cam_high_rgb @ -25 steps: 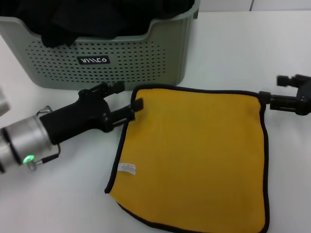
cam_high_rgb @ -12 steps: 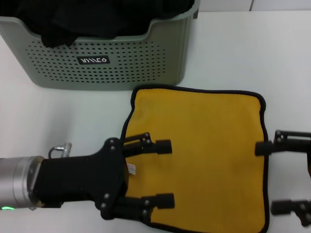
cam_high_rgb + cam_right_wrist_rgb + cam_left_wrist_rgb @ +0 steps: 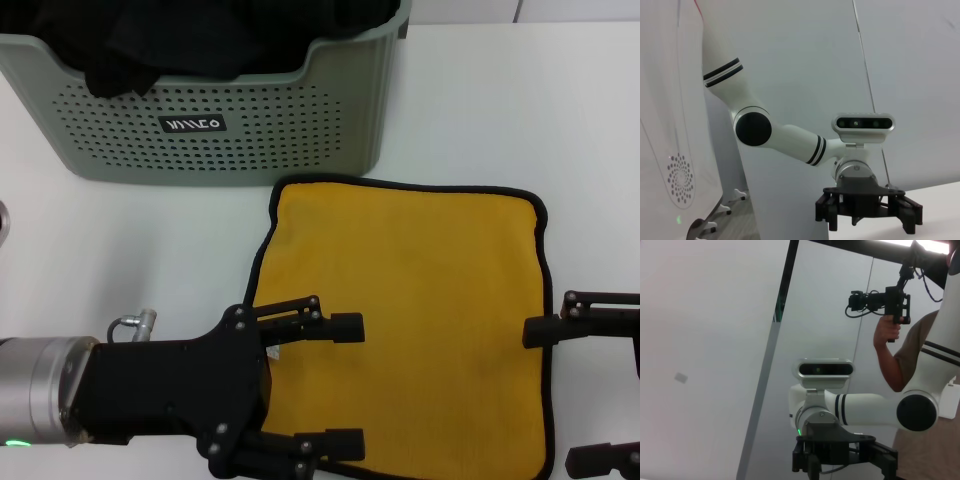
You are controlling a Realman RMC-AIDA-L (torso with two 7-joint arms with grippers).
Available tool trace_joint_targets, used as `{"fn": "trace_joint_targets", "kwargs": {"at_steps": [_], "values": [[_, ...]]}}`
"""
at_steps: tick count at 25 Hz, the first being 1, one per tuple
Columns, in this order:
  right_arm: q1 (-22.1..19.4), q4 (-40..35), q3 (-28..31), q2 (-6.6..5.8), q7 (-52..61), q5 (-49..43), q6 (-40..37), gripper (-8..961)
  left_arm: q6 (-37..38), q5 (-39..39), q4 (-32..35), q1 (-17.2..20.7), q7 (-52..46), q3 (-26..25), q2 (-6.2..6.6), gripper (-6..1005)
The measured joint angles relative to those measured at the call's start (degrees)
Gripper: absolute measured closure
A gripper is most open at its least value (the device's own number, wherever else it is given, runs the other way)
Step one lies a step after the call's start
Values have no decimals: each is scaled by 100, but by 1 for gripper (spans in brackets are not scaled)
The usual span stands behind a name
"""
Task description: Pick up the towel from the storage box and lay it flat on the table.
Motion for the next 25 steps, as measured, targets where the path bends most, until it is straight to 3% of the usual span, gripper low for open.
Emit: {"fn": "trace_joint_targets", "kwargs": {"at_steps": [25], "values": [[122, 115, -29, 14, -56, -131, 35, 67, 88, 22, -72, -31, 33, 60, -1, 150]]}}
